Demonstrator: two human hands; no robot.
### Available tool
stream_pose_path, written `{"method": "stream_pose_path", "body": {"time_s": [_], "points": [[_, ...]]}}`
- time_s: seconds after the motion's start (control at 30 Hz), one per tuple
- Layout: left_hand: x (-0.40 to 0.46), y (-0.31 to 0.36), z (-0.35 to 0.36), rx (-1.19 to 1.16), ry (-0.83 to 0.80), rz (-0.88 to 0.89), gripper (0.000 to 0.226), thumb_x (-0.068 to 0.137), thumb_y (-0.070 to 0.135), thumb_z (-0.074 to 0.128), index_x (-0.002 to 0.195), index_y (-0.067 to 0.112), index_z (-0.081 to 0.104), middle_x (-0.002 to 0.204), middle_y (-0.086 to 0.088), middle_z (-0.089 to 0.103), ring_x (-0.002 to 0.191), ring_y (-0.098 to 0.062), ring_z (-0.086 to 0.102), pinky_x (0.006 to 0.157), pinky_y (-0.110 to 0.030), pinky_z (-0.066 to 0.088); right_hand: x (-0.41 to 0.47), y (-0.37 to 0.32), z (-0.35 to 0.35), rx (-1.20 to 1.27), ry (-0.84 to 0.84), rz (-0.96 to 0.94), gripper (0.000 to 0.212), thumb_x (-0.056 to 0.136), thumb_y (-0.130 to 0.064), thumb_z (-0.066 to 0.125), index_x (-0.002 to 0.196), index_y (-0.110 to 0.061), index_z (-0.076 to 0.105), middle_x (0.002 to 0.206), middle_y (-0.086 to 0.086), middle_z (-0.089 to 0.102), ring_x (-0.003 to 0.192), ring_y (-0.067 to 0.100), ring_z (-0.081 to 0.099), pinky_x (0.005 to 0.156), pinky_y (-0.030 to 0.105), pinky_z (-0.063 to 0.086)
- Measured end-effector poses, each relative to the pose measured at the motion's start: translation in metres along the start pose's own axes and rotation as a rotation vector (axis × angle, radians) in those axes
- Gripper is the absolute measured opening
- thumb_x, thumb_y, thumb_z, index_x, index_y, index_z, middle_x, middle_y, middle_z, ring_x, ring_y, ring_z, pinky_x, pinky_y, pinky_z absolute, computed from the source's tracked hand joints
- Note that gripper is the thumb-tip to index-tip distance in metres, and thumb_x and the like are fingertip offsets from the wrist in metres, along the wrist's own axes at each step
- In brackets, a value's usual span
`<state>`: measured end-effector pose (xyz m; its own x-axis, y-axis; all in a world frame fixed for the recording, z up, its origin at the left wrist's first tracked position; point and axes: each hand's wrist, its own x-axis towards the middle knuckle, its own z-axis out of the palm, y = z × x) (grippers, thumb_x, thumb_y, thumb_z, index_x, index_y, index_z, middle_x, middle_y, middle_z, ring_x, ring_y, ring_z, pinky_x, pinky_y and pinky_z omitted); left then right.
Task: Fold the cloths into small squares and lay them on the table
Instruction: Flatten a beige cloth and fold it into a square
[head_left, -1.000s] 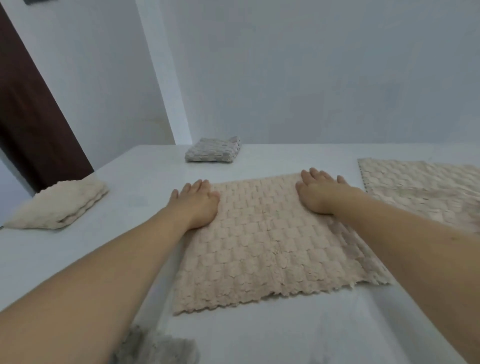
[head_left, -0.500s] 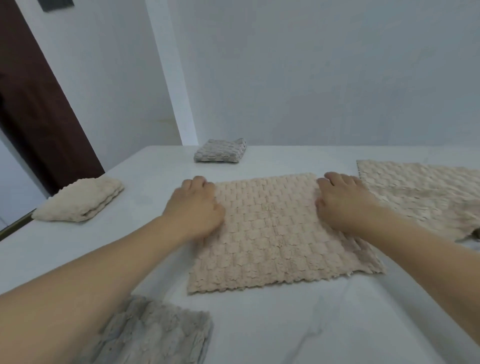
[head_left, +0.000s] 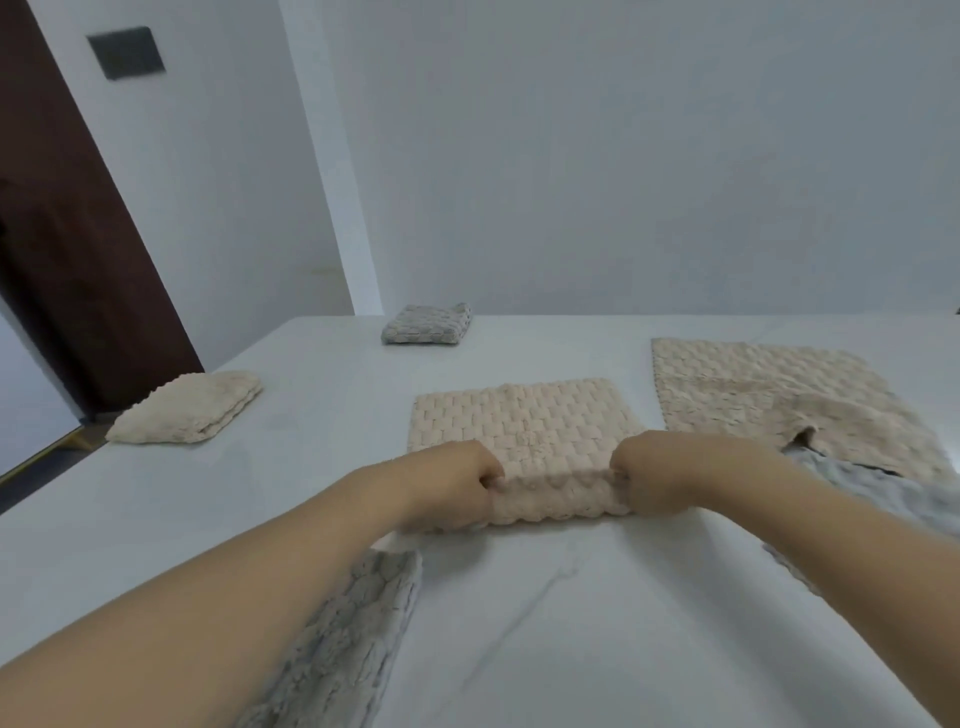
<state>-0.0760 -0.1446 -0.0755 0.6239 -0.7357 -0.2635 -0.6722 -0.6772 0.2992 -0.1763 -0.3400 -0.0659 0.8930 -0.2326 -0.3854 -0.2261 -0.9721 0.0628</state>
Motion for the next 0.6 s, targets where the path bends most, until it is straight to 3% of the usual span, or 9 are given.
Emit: {"method": "stream_pose_path", "body": {"time_s": [0.1,0.2,0.3,0.47,0.53,0.6], "points": [[-0.006,-0.001,-0.017,-0.147,-0.125,-0.035,0.027,0.08,0.013,0.051,0.057,0.021,0.039,0.055,0.007,0.039,0.052,-0.014,0.035,0.05,-0.024,0.028,-0.01,0.031,-0.024,0.273,-0.112,0.1,0.011,0.079,-0.01,0.053,0.08,-0.009,0.063,0.068,0.004,0.061,0.059,0.019,0.057,0.056,0.024,0.049],[0.006,-0.015,-0.034,-0.122,0.028,-0.077,0.021,0.083,0.02,0.052,0.062,0.022,0.049,0.06,0.006,0.046,0.057,-0.015,0.04,0.053,-0.026,0.033,-0.003,0.057,-0.038,0.543,0.097,0.099,0.01,0.08,-0.016,0.065,0.081,-0.006,0.068,0.077,0.008,0.065,0.067,0.023,0.058,0.061,0.031,0.05],[0.031,-0.032,-0.045,-0.121,0.205,-0.151,0.012,0.088,0.024,0.055,0.081,0.018,0.063,0.078,0.002,0.064,0.065,-0.014,0.054,0.055,-0.023,0.042,0.028,0.063,-0.038,0.634,0.289,0.117,0.018,0.085,-0.018,0.066,0.088,0.0,0.067,0.083,0.011,0.063,0.073,0.024,0.055,0.064,0.033,0.048],[0.083,-0.056,-0.035,-0.091,0.375,-0.171,0.014,0.091,0.026,0.054,0.085,0.017,0.062,0.088,0.003,0.064,0.081,-0.016,0.059,0.067,-0.029,0.046,0.097,0.051,-0.024,0.629,0.518,0.211,0.009,0.085,-0.01,0.053,0.077,-0.006,0.056,0.079,0.012,0.057,0.067,0.024,0.051,0.055,0.026,0.036],[0.099,-0.063,-0.028,-0.023,0.407,-0.138,0.014,0.093,0.026,0.05,0.086,0.018,0.059,0.095,0.002,0.059,0.091,-0.019,0.055,0.079,-0.034,0.047,0.118,0.049,-0.013,0.595,0.567,0.234,0.01,0.087,-0.013,0.048,0.082,-0.008,0.055,0.087,0.011,0.06,0.075,0.026,0.055,0.057,0.028,0.037],[0.108,-0.068,-0.02,0.057,0.409,-0.115,0.014,0.095,0.028,0.046,0.096,0.02,0.058,0.103,0.002,0.05,0.104,-0.02,0.044,0.092,-0.036,0.042,0.131,0.046,-0.001,0.478,0.613,0.239,0.019,0.093,-0.021,0.043,0.092,-0.009,0.058,0.102,0.012,0.061,0.091,0.029,0.056,0.067,0.03,0.039]]}}
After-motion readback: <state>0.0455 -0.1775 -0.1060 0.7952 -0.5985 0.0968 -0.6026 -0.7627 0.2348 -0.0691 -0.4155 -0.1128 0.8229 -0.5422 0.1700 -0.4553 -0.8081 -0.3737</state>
